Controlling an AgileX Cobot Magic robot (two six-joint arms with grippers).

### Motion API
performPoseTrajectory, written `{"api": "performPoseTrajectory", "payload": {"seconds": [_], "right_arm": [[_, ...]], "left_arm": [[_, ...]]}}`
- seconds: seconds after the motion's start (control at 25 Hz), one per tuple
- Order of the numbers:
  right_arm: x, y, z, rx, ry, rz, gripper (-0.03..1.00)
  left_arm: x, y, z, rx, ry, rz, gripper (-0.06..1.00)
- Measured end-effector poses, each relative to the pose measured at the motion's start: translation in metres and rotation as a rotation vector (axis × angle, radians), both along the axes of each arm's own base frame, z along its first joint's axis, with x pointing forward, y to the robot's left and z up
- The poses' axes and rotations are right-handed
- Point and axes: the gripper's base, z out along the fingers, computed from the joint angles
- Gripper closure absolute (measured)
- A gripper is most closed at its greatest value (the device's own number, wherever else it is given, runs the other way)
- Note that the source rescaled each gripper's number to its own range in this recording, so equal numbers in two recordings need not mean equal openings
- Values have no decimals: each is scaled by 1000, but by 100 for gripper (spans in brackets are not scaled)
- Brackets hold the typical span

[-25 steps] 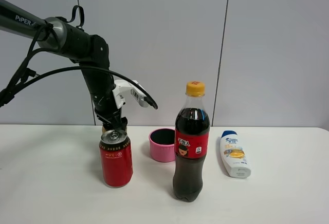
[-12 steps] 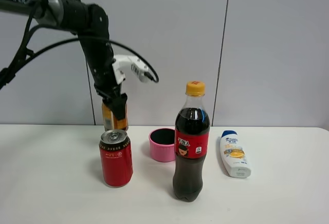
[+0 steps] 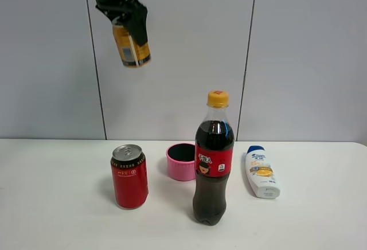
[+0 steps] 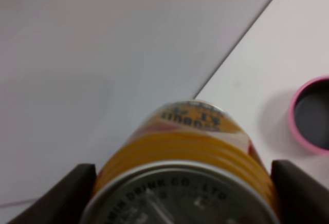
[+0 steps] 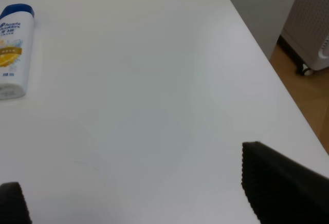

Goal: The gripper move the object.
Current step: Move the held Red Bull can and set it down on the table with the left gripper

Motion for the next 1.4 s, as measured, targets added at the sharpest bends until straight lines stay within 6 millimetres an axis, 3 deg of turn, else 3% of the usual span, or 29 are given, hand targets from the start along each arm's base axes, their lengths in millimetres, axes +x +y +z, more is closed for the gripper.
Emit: {"api": "performPoseTrajectory", "payload": {"seconds": [0.12,0.24,0.64,0.8,0.96,1.4], "right_arm": [[0,0,0,0,0,0,-3],[0,0,0,0,0,0,-3],[0,0,0,0,0,0,-3],[0,0,0,0,0,0,-3],[0,0,0,0,0,0,-3],[0,0,0,0,0,0,-3]], "left_arm": [[-33,-21,33,-30,-63,-72,93],[-65,-53,50,-54,-94,-175,93],[-143,-152,38,-22,-87,-518,93],[-168,-188,18,-4,-46,-625,93],[-181,-219,-14,32,13,-694,93],[-156,-262,-117,127,124,-696,93]]}}
